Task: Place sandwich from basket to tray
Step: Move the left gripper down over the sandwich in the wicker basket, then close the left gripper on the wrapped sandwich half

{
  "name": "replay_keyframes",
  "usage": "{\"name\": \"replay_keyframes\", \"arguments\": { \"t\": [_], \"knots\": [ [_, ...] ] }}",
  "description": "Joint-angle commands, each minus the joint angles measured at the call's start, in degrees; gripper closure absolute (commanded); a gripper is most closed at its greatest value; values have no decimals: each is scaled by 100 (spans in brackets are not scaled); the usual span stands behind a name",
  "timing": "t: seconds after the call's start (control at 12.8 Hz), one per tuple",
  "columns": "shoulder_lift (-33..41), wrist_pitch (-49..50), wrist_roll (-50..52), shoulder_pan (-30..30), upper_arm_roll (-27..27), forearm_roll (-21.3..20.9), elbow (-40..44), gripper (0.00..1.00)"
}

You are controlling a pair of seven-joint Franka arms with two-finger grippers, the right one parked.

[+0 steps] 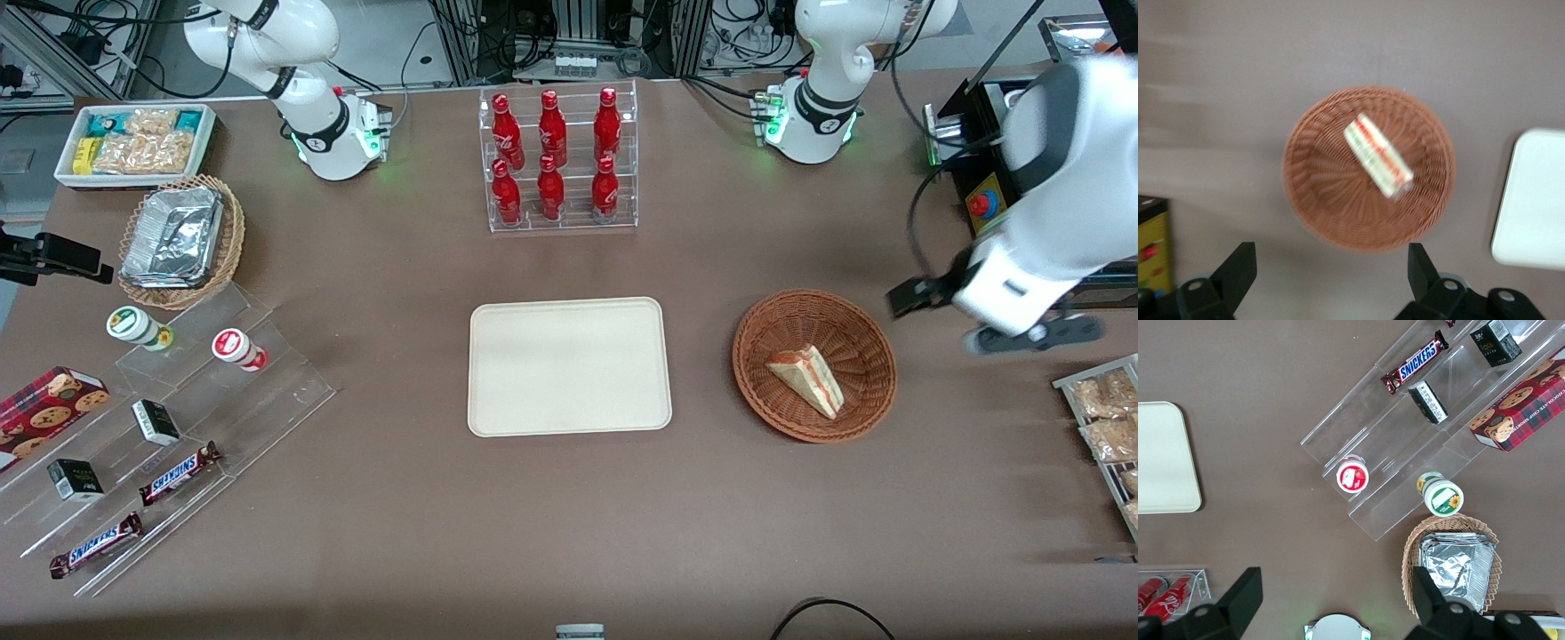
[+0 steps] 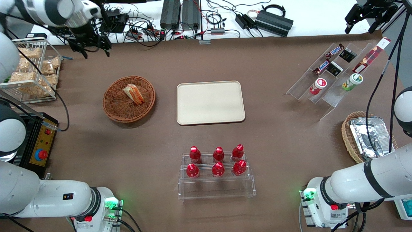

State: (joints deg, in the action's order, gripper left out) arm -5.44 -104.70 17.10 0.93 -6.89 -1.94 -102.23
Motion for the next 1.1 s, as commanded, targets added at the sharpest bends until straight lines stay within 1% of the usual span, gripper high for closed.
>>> {"name": "replay_keyframes", "arguments": {
  "t": [0.0,0.16,0.31,0.39,0.55,0.78,0.94,1.02],
  "knots": [
    [236,-1398,1186,30,-181,-78,-1190,0],
    [236,-2409,2293,30,-331,-87,-1850,0],
    [175,-3341,3059,47,-340,-87,-2369,0],
    [70,-3633,3324,108,-331,-87,-2485,0],
    [-185,-3820,3554,135,-340,-96,-2539,0],
    [-527,-3996,3546,144,-331,-113,-2644,0],
    [-738,-4153,3546,144,-340,-288,-2635,0],
    [-835,-4242,3546,144,-340,-298,-2618,0]
  ]
}}
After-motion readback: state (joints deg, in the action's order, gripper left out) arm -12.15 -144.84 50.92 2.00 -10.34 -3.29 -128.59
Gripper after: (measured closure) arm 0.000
